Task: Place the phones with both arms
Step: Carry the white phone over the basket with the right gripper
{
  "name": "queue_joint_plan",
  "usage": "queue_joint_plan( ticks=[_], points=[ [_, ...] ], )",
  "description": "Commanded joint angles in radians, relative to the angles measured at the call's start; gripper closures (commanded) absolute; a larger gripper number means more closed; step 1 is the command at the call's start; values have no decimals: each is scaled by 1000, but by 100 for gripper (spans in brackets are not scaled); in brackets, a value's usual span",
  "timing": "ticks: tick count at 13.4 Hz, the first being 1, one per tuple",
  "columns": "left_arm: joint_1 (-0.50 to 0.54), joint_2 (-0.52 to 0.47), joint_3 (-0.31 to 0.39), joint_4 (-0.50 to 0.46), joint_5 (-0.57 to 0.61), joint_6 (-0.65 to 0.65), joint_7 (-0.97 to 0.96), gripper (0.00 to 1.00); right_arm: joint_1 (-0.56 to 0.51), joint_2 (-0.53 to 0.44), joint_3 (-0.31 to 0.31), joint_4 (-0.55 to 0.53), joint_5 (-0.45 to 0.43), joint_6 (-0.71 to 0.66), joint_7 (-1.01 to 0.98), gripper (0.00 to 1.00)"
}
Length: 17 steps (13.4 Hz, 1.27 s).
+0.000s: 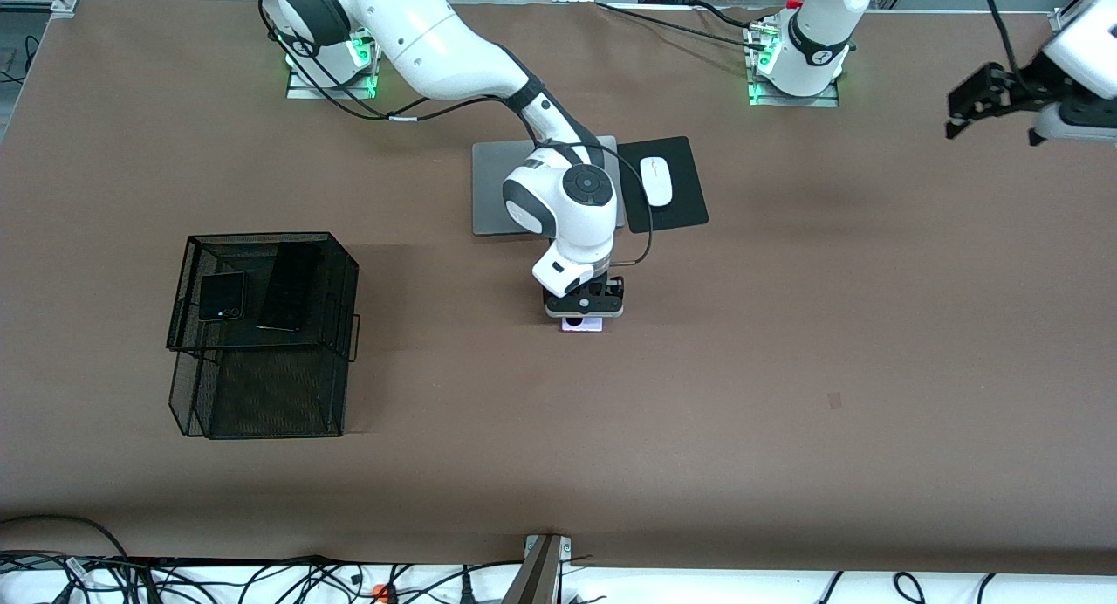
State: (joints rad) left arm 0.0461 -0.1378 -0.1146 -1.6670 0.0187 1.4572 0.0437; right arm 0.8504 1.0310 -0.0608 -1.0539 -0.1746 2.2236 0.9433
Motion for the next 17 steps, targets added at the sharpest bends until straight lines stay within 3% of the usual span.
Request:
queue_joint_plan(
  ticks=[1,4,6,8,9,11,13,15,17],
  points=[
    [0,43,-36,24,-29,29,-8,0,-57,-101,65,81,-5,-204,-14,100],
    [-12,120,-77,26,-37,124,-8,0,-117,-230,79,80,39,-375,-78,100],
    [0,184,-74,32,-81,216,27,0,-186,-302,70,71,90,-458,-208,100],
    [1,187,-74,39,-77,247,28,0,-264,-368,55,13,121,-513,-372,100],
    [1,187,-71,39,-71,249,27,0,-284,-402,12,-26,163,-516,-455,100],
    [1,190,-66,52,-68,252,24,0,-286,-456,-153,-124,287,-515,-686,100],
    [0,190,-69,43,-66,242,19,0,-290,-454,-327,-152,394,-518,-934,100],
    [-6,191,-76,53,-66,245,16,0,-355,-428,-399,-150,455,-510,-1099,100],
    [-6,187,-80,58,-66,244,21,0,-421,-410,-418,-149,466,-503,-1187,100]
  ],
)
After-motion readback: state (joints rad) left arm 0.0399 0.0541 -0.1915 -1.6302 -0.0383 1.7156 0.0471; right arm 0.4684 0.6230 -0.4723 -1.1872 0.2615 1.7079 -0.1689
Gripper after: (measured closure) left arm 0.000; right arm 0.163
